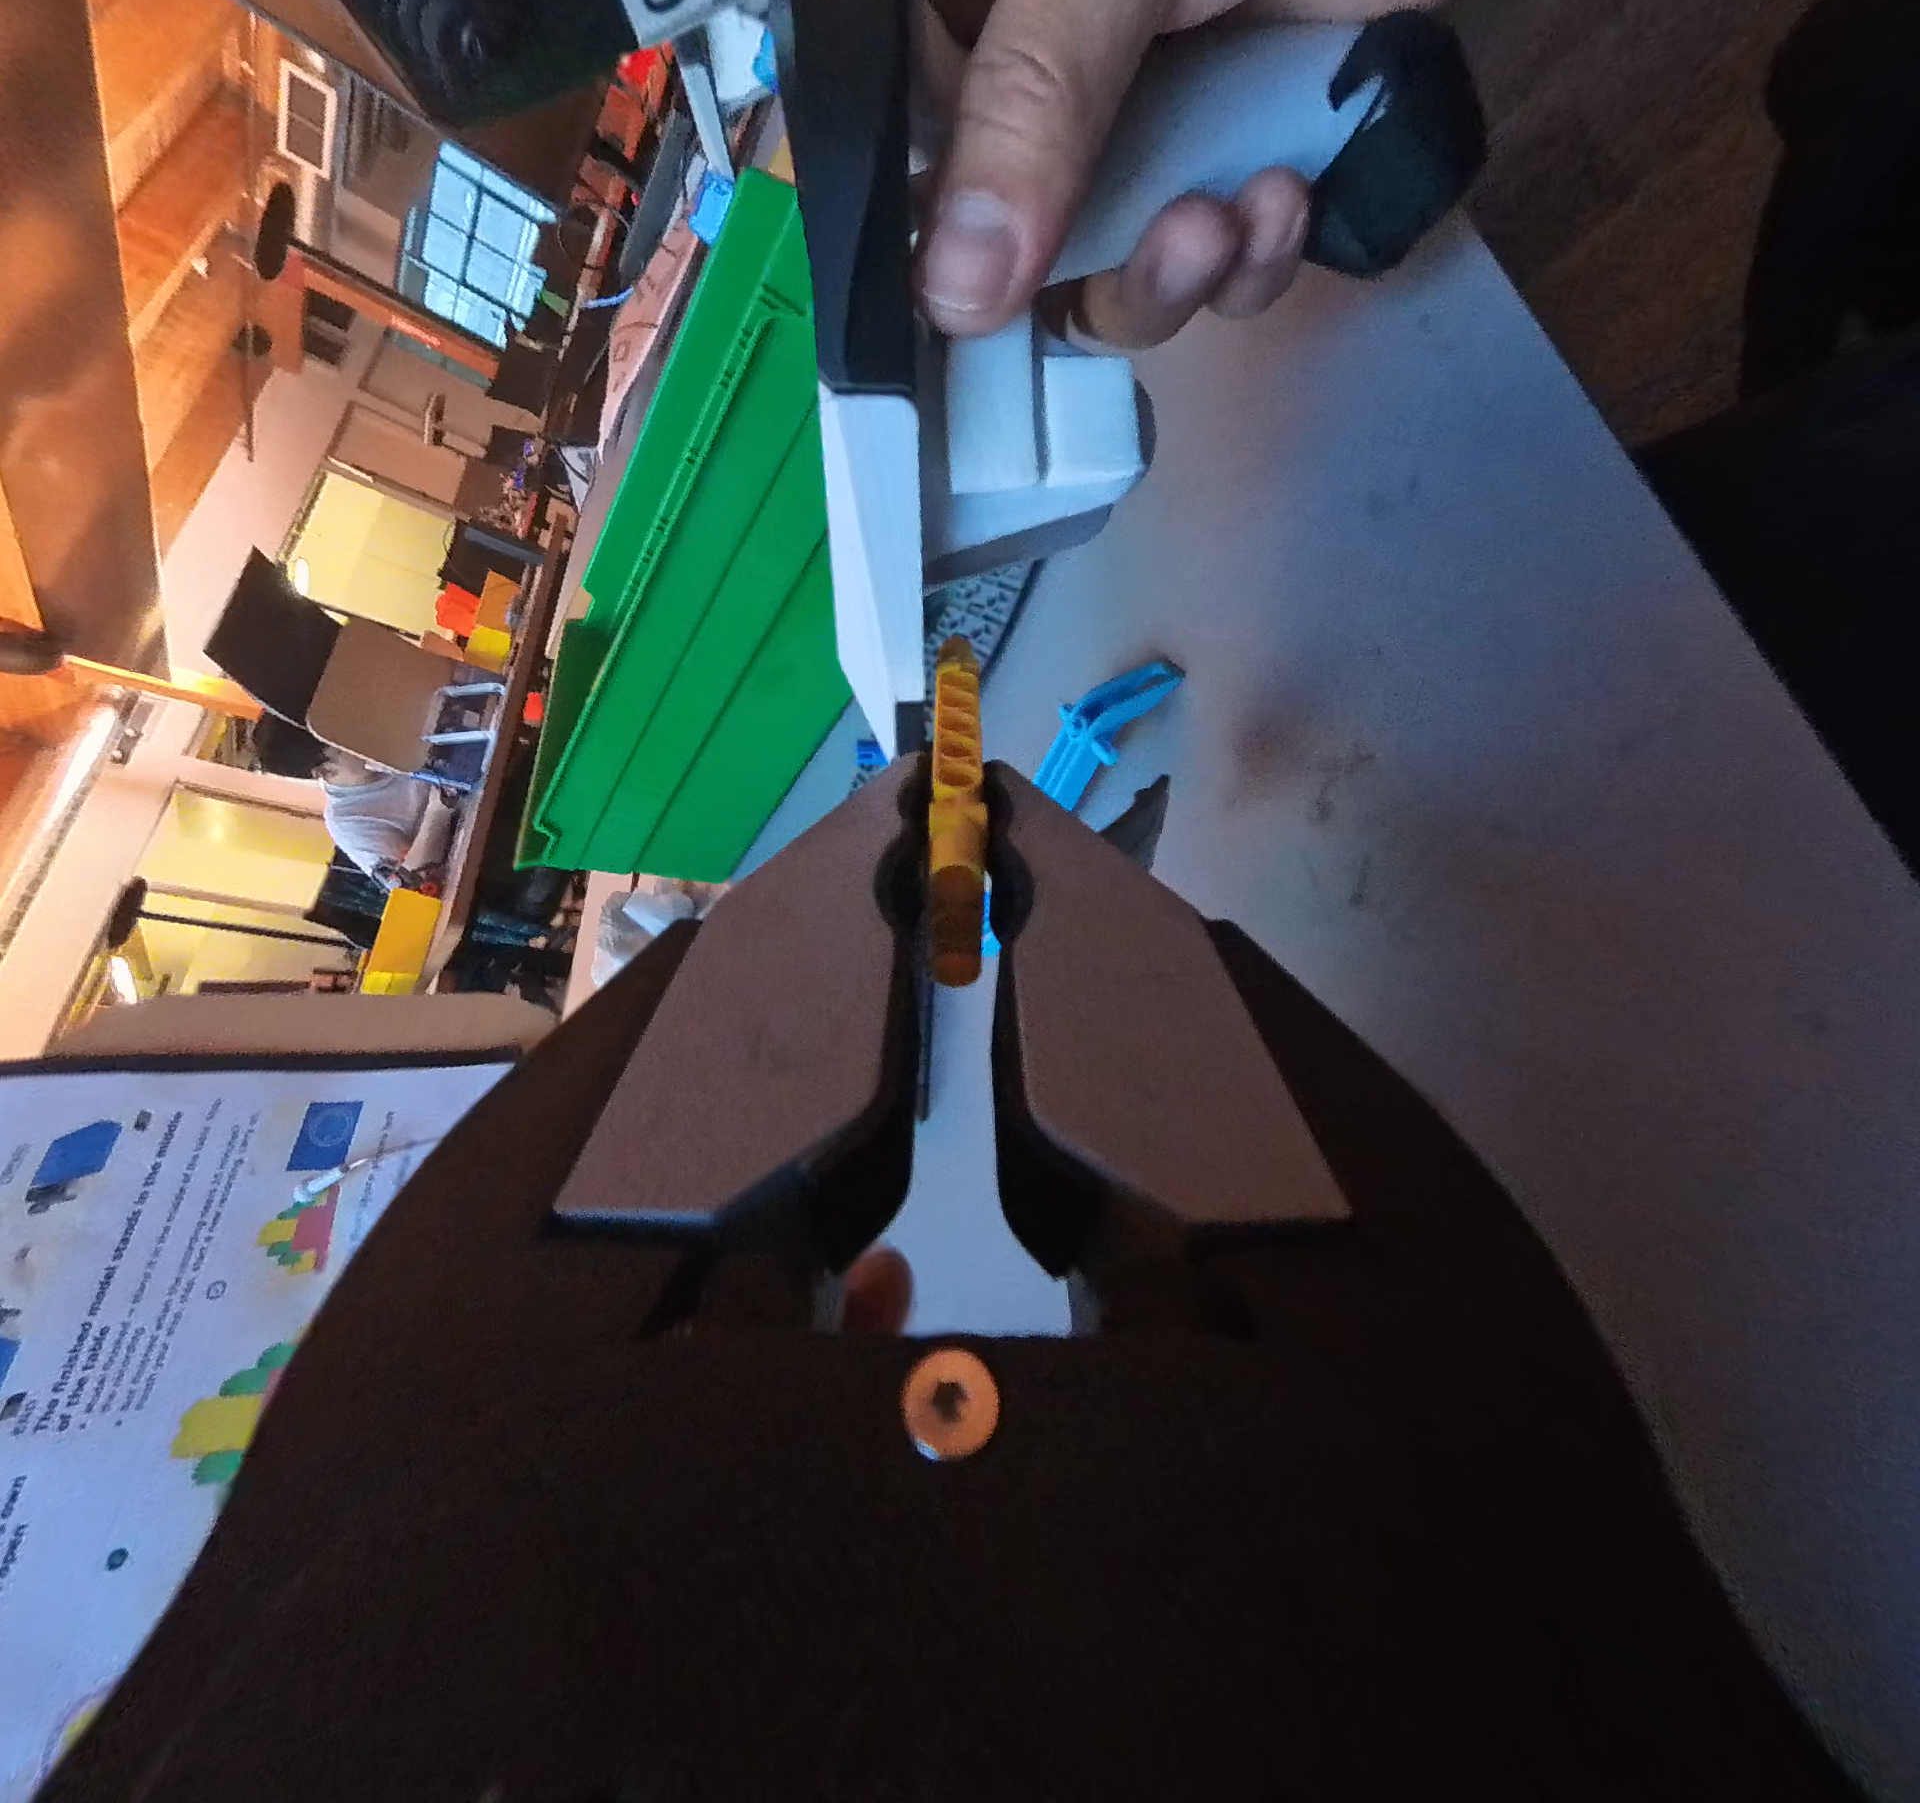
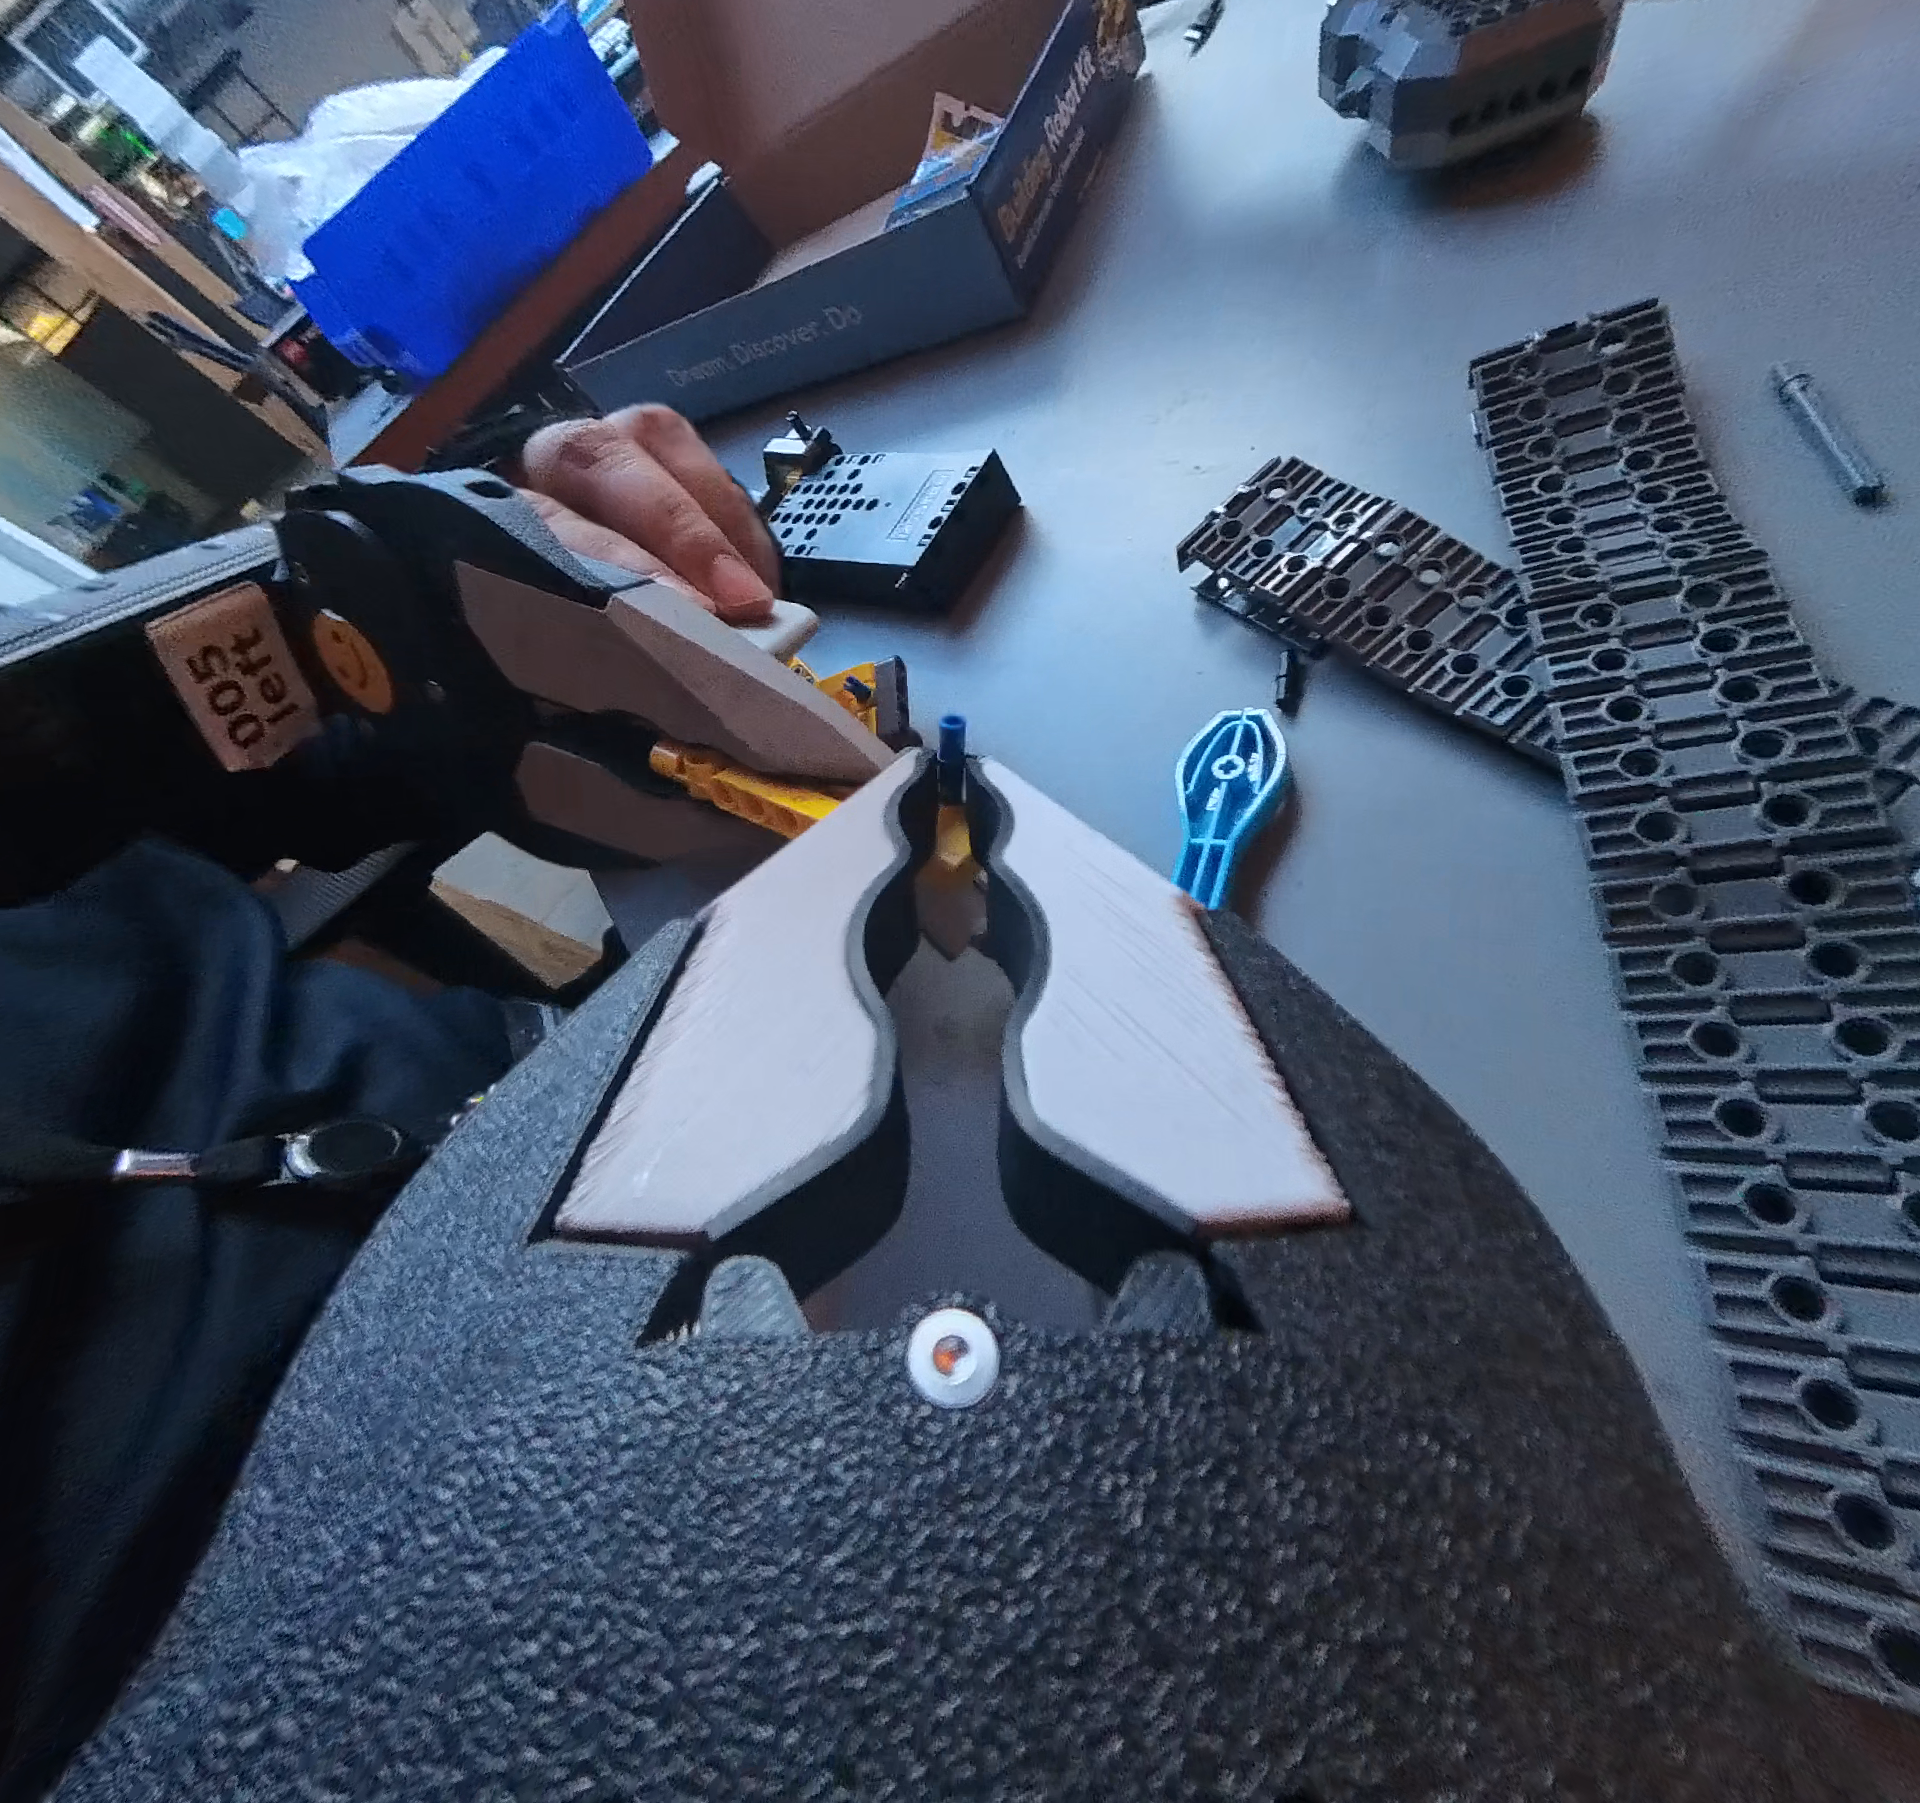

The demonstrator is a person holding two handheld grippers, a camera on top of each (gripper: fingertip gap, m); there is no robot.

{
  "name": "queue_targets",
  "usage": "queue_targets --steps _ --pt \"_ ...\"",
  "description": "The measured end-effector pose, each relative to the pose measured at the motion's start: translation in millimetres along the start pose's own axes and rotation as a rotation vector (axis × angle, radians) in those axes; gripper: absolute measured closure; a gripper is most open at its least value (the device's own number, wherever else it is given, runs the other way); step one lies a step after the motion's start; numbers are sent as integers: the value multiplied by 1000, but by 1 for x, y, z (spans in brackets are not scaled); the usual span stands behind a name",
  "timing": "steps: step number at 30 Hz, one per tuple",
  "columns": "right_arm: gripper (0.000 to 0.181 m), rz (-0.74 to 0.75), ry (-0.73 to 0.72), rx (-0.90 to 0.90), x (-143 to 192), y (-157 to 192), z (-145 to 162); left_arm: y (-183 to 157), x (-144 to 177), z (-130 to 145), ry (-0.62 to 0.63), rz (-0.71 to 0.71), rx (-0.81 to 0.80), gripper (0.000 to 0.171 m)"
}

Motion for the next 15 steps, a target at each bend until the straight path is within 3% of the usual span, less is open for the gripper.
queue_targets --steps 4,11,12,14,15 --pt "173 -33 -14 15 1 2 -3 3 4 -1 -22 -36 -30 165" --pt "181 19 30 114 -5 4 -1 0 5 2 -4 25 62 166" --pt "181 43 -5 115 -8 5 -2 1 6 3 17 43 84 166" --pt "181 154 -245 100 0 -3 -26 -27 15 -34 -234 267 174 166" --pt "181 140 -364 80 13 -3 -46 -47 15 -50 -241 313 109 165"
Point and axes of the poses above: each gripper's, where its closed fingertips meet, x back along the fingers, z out of its underside, y = z × x across the jaws, the point moved 5 cm from there along x, back along the fingers, and after that the axes turned 12 degrees about -x, right-handed, at the moved point
